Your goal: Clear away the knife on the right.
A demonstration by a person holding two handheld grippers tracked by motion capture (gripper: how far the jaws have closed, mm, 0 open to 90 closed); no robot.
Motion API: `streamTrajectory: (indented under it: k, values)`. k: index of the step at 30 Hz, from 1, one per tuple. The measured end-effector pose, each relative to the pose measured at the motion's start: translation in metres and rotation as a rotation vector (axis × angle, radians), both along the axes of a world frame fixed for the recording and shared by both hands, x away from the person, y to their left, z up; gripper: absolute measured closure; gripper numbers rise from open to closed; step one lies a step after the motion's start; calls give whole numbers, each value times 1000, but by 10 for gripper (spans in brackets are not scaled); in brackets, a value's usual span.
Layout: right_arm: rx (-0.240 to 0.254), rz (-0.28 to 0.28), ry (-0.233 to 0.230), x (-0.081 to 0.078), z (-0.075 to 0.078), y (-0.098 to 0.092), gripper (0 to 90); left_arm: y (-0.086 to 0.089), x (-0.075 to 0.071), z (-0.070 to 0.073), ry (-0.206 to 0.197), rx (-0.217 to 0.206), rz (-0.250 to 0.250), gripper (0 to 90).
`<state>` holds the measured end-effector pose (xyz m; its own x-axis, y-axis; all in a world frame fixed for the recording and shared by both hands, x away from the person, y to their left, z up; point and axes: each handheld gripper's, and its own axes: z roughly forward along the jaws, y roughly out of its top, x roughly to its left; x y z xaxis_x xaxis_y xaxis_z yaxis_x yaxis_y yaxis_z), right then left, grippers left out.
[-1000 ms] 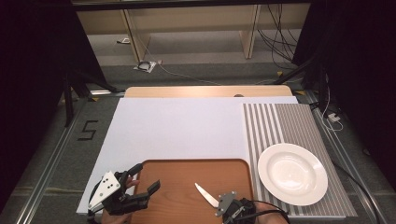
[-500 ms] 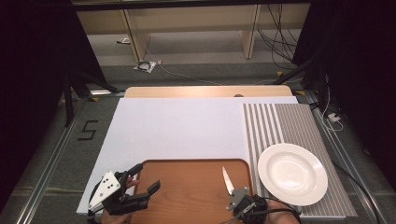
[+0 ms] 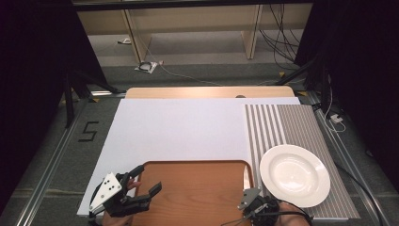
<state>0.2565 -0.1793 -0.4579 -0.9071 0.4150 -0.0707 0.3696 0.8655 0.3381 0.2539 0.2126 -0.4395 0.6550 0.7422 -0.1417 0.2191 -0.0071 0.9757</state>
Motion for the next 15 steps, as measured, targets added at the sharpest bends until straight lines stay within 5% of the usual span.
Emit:
streamTrajectory:
  k: [4,10,15]
  values:
    - [84,-41,-17,3,4,-8,789,0,0,0,1,0,-1,152]
    - [239,-155,-71,12,14,-19,544,0,1,0,2,3,-5,152]
    - [392,-217,-130,15,24,-26,456,0,1,0,2,4,-7,153]
